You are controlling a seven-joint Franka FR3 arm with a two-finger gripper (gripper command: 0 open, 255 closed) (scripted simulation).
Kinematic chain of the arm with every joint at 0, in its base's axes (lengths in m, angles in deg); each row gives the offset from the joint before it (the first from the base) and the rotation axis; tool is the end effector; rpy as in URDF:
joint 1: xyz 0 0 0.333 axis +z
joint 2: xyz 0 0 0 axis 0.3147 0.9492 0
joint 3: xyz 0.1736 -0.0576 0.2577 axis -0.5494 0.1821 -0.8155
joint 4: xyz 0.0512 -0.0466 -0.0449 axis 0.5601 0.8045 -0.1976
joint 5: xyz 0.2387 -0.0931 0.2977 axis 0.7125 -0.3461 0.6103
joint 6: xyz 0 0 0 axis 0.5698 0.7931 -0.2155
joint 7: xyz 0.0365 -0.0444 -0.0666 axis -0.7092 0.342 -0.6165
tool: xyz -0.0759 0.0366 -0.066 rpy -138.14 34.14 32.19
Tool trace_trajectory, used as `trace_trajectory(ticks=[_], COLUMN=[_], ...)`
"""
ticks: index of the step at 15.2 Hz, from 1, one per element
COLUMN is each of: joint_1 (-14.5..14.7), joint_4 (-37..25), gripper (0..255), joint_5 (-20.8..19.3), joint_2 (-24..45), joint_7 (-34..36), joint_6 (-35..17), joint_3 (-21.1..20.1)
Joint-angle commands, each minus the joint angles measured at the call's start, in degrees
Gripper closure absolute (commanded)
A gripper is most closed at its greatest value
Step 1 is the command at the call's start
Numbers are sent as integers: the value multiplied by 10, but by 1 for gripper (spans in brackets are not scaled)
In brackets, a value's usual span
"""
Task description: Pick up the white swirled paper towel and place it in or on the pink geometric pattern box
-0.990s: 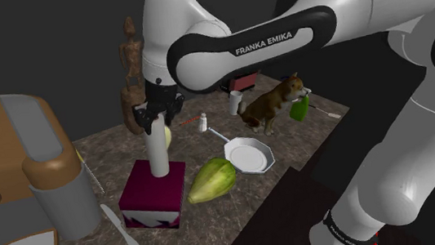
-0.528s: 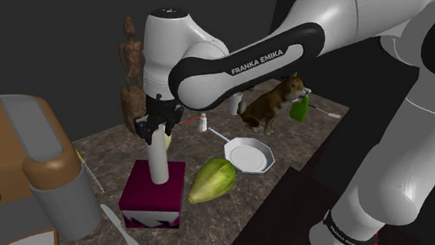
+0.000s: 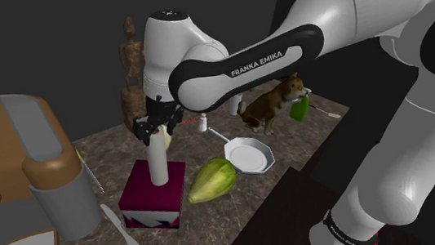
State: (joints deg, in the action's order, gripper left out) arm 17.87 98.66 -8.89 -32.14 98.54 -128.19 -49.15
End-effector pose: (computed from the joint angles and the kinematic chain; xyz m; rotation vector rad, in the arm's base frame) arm 0.5108 0.2702 0.4379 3.1135 -0.1041 0.3188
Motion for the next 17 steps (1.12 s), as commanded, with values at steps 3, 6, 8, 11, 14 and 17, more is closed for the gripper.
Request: trace_trajectory(ticks=[3, 6, 8, 11, 14, 17], joint_1=[0, 0, -1, 0, 0, 0], joint_4=[0, -7, -22, -29, -30, -30], gripper=[0, 0, 0, 0, 0, 0], joint_5=[0, 9, 25, 31, 30, 30], joint_2=[0, -12, -33, -40, -40, -40], joint_7=[0, -6, -17, -20, -20, -20], joint_6=[0, 16, 50, 63, 63, 63], joint_3=[0, -1, -2, -2, -2, -2])
